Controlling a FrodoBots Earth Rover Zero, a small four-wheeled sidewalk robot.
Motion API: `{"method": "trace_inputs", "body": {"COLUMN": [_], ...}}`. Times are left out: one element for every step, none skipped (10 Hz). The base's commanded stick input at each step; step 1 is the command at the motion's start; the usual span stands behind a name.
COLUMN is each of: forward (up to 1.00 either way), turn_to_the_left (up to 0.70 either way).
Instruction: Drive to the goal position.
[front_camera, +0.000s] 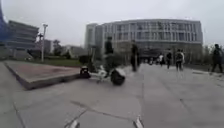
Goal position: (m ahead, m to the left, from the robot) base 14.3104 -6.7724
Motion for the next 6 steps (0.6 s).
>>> {"method": "trace_inputs", "body": {"forward": [1.0,1.0,1.0,1.0,1.0,0.73], "turn_to_the_left": [-0.4,-0.4,-0.4,-0.4,-0.4,-0.22]}}
